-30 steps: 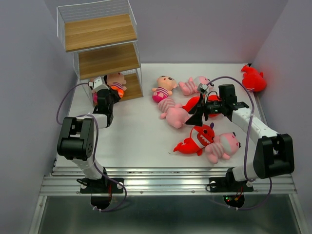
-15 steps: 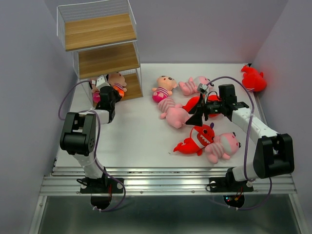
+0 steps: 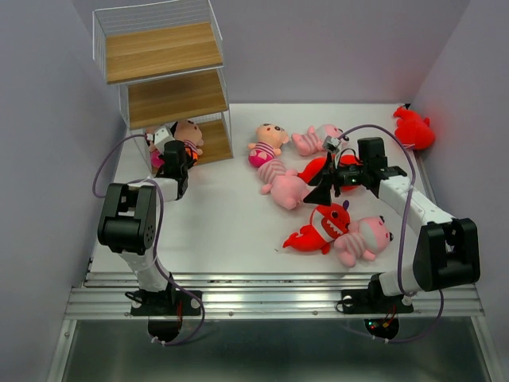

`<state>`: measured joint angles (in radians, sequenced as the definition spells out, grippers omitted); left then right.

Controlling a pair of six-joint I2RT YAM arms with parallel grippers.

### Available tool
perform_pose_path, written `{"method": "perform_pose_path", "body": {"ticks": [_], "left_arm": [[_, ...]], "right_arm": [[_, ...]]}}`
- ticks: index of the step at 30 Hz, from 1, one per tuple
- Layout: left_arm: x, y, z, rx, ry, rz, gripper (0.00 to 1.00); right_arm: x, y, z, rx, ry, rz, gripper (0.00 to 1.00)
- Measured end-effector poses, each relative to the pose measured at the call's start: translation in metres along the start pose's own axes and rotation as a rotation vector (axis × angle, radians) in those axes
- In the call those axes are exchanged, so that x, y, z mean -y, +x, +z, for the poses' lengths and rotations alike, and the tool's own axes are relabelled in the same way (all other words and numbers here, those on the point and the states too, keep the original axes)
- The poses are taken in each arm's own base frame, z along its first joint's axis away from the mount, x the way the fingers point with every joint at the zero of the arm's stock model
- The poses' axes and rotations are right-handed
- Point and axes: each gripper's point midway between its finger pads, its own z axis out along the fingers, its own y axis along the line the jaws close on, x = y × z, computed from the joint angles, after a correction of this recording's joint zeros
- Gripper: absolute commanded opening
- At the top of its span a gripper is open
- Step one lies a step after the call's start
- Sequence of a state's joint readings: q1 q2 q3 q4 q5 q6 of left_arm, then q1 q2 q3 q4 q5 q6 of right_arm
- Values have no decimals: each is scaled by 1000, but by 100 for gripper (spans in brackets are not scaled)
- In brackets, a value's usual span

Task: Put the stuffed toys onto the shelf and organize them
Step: Place the stuffed toy onto shelf

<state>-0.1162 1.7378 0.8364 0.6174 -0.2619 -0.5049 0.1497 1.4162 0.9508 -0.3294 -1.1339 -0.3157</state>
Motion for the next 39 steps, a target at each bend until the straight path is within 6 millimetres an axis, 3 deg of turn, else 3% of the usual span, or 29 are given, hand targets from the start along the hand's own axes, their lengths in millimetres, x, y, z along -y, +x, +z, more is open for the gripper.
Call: {"method": "perform_pose_path", "body": {"ticks": [10,13,17,26,29,39], "left_arm": [[-3,-5,-1,-2,-36,-4,1],[-3,-4,-1,-9,-40,-3,12],[-4,-2,-1,-16,-41,0,42],[-5,2,-2,-42,-45,10,68],[-7,4,-2,-47,-50,10,96],[-5,-10,-12,-36,-48,-1,98]], "right_arm": [[0,0,0,0,0,1,100],[1,0,-1,3,4,2,100],[3,-1,-3,5,10,4,100],[2,0,-3,6,7,4,100],[2,-1,-3,6,6,4,100],[2,-1,-3,6,6,4,100]]}}
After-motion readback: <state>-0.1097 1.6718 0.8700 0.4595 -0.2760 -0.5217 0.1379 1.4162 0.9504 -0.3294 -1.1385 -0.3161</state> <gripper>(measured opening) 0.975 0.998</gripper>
